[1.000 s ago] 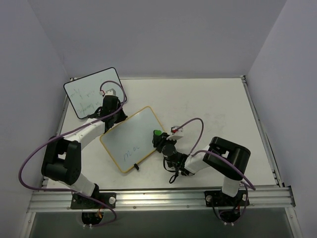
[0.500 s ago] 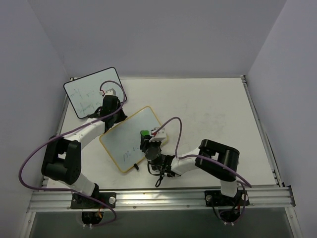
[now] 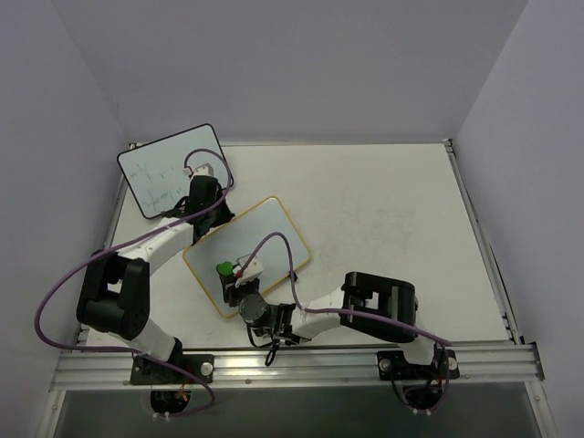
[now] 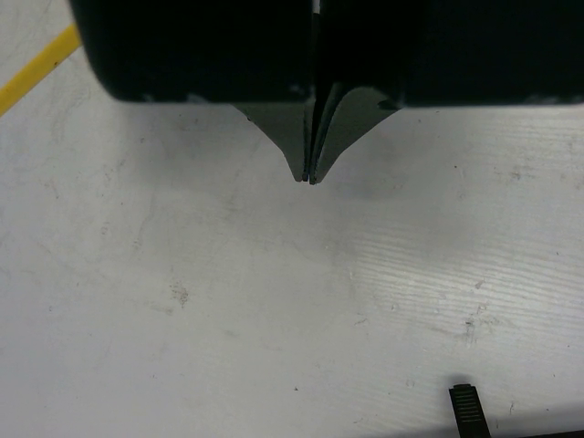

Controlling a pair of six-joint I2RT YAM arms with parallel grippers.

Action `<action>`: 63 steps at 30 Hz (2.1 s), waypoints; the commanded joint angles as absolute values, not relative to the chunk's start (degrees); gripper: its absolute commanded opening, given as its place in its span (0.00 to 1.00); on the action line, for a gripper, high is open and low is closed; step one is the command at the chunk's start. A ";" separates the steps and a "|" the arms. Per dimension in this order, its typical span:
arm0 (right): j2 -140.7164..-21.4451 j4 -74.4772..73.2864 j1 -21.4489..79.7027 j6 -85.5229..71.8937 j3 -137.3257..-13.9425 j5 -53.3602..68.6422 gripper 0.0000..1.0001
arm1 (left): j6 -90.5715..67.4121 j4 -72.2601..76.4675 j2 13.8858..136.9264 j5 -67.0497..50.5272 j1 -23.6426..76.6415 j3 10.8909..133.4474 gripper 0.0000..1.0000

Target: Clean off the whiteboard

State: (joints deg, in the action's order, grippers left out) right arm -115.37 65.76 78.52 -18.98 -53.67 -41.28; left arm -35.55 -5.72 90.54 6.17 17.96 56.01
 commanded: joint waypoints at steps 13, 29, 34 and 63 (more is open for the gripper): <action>-114.09 50.45 70.49 -32.95 -43.25 -45.70 0.00 | -34.63 -9.84 92.46 4.83 20.04 55.28 0.02; -113.29 44.83 66.89 -39.81 -42.72 -48.69 0.00 | -34.28 -10.46 92.46 5.18 20.04 55.81 0.02; -111.89 43.51 65.66 -42.62 -41.66 -49.57 0.00 | -34.28 -10.46 92.37 5.10 20.04 55.72 0.02; -123.05 53.09 78.84 -16.44 -53.52 -29.36 0.00 | -34.37 -10.28 92.72 4.66 20.13 56.60 0.02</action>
State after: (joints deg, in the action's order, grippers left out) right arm -116.66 66.54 78.83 -18.44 -54.04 -43.03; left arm -35.44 -5.65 90.89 7.31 18.06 56.18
